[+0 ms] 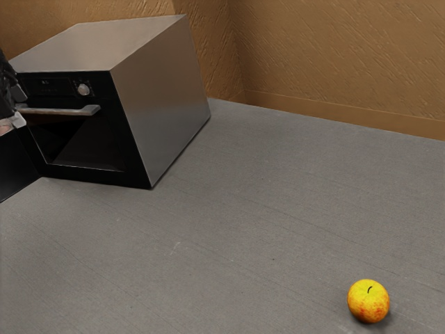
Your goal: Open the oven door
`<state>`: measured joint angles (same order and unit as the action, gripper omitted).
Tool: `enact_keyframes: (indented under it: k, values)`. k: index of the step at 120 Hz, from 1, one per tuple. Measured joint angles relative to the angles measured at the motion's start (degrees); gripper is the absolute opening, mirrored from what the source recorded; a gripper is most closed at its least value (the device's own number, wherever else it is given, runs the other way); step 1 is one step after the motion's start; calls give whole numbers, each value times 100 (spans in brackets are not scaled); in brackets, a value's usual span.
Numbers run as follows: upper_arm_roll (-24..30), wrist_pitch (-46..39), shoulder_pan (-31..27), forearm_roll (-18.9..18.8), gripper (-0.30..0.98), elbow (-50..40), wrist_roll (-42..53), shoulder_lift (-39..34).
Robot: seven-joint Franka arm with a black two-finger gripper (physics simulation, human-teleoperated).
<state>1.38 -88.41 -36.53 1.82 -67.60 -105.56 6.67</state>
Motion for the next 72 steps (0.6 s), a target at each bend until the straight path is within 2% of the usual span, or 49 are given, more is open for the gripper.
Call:
enact_keyframes:
  k: [16, 56, 72]
  values:
    - [6, -146, 433, 169, 69, -83, 800, 96]
    - [13, -1255, -389, 664, 69, -63, 3331, 647]
    - [28, -1467, -472, 743, 69, 39, 4079, 877]
